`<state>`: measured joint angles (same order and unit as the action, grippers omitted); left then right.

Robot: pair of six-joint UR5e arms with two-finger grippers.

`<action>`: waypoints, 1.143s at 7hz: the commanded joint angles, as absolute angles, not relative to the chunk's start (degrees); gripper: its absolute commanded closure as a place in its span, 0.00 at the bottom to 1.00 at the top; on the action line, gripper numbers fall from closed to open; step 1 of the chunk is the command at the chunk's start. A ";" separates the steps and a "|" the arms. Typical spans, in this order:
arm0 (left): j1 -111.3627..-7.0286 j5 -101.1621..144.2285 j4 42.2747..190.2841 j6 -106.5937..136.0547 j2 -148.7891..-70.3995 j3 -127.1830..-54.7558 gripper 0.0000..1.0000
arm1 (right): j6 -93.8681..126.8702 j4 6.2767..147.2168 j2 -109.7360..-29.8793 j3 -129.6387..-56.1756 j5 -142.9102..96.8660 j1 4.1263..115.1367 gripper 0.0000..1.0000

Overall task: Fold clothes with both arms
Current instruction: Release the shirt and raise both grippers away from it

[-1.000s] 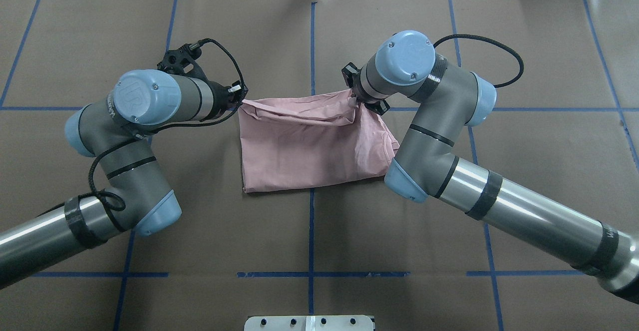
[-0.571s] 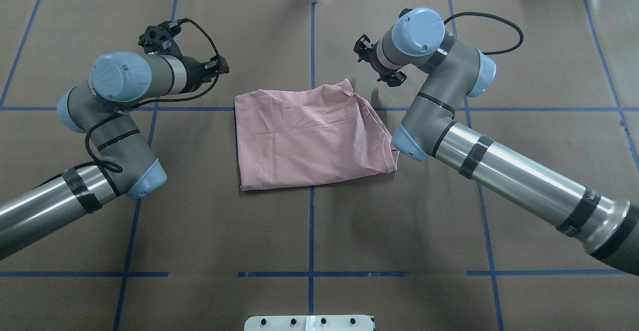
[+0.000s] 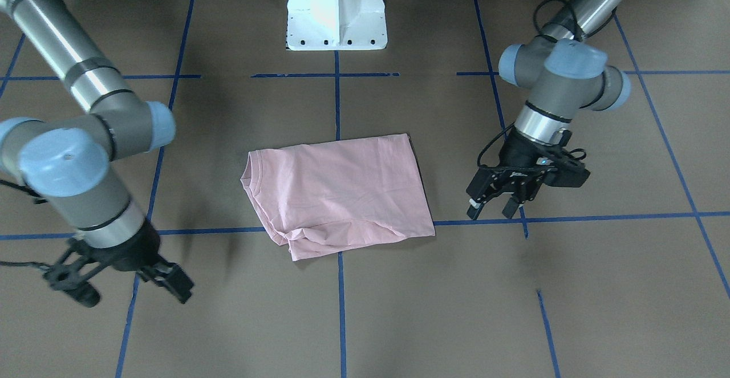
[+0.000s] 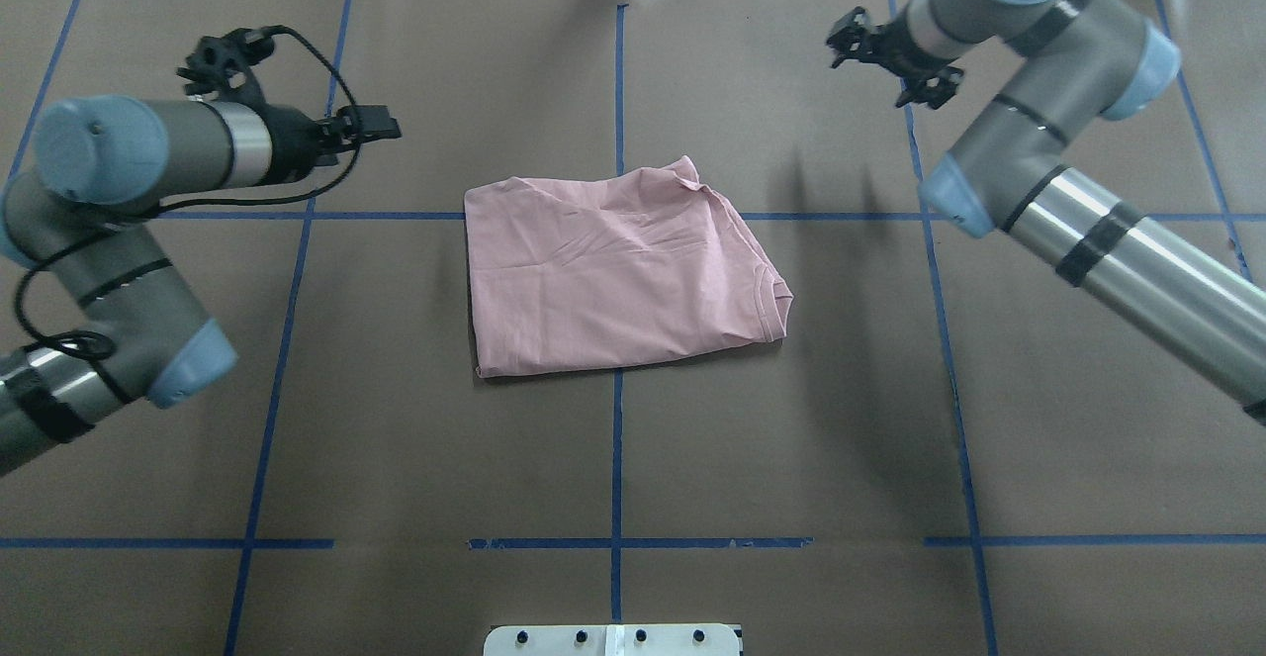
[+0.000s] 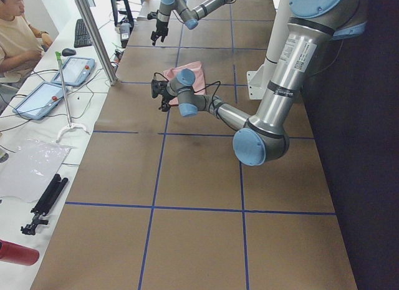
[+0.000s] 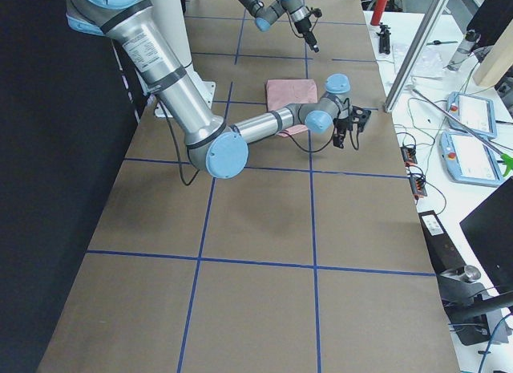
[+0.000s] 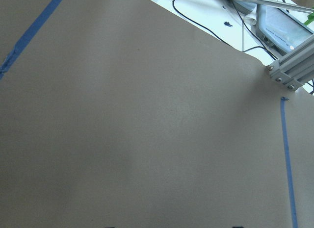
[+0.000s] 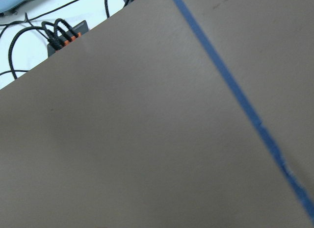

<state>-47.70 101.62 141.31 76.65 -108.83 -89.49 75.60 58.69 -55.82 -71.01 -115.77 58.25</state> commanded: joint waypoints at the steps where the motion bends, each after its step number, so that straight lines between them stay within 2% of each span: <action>1: -62.14 117.77 140.98 50.59 -98.39 -93.16 0.00 | 46.06 59.24 -65.00 -72.16 -127.56 74.98 0.00; 3: -80.08 128.65 140.10 22.38 -91.18 -92.37 0.00 | 22.98 66.73 -67.67 -72.15 -134.54 88.19 0.00; 5: -87.78 132.15 127.70 0.51 -86.67 -96.03 0.00 | -11.42 86.04 -71.33 -73.46 -134.38 96.55 0.00; 6: -89.02 135.41 114.22 -0.34 -84.14 -99.72 0.00 | -21.00 97.01 -76.33 -79.83 -134.47 96.77 0.00; 7: -89.12 135.53 102.16 -0.44 -80.72 -107.15 0.00 | -22.48 106.25 -82.99 -91.03 -134.47 94.07 0.00; 8: -89.12 135.35 93.86 -0.44 -76.68 -114.10 0.00 | -21.98 106.87 -87.15 -98.02 -133.60 92.39 0.00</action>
